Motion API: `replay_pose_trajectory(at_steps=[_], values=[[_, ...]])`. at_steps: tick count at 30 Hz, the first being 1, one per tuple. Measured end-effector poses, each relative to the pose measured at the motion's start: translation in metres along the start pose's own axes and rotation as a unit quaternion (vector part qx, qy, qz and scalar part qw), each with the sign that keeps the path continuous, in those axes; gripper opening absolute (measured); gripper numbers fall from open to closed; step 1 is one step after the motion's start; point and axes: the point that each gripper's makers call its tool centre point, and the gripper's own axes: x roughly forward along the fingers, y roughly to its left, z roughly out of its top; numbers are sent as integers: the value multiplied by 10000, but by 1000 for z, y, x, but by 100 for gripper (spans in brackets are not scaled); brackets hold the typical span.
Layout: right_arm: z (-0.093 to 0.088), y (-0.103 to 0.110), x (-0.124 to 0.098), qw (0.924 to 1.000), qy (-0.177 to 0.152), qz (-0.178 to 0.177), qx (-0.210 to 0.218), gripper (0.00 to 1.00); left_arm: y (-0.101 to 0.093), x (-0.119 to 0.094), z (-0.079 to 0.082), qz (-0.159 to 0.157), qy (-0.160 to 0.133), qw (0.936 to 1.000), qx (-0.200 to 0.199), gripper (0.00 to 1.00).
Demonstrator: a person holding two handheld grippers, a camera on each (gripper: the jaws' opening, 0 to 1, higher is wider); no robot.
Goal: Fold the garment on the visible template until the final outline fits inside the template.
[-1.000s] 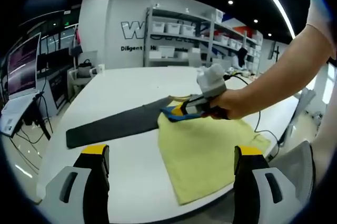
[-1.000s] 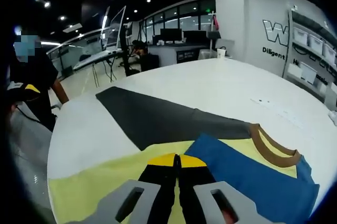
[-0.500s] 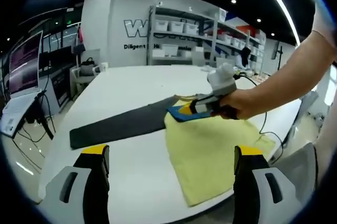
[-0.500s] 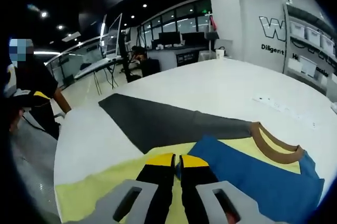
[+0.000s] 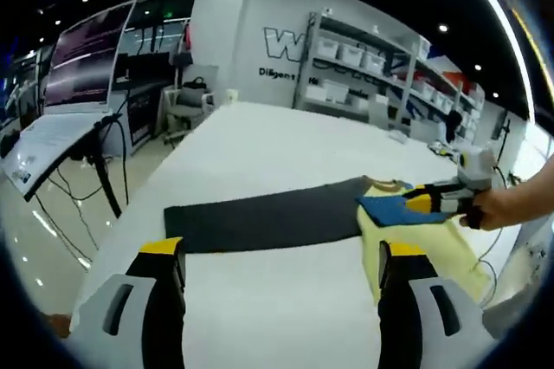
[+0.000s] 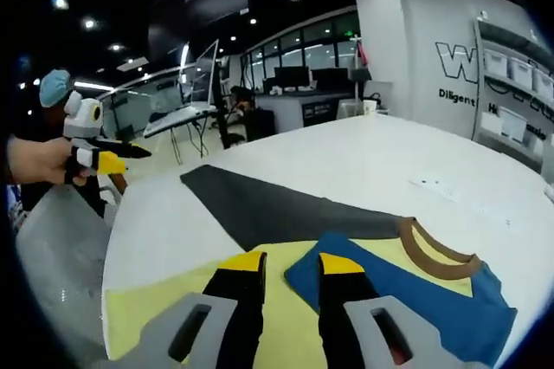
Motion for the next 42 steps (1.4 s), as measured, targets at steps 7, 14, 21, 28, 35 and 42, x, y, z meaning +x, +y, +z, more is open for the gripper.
replay_pose_trajectory(at_steps=[7, 14, 21, 28, 35, 42], values=[[5, -3, -14, 9999, -76, 47, -132, 22, 48, 22, -15, 337, 154, 9980, -503, 85], [16, -6, -29, 9992, -234, 83, -328, 21, 66, 42, -34, 488, 389, 9947, -814, 73], [16, -14, -43, 9989, -315, -15, -339, 20, 73, 49, -43, 827, 492, 9902, -1012, 54], [11, -16, -51, 9988, -335, -77, -337, 19, 76, 56, -47, 1001, 467, 9849, -1337, 47], [6, -17, -59, 9989, -318, -139, -320, 18, 90, 59, -47, 1335, 321, 9753, -1730, 28], [7, -23, -64, 9986, -376, -232, -284, 17, 102, 63, -49, 1578, 312, 9673, -1960, 6]])
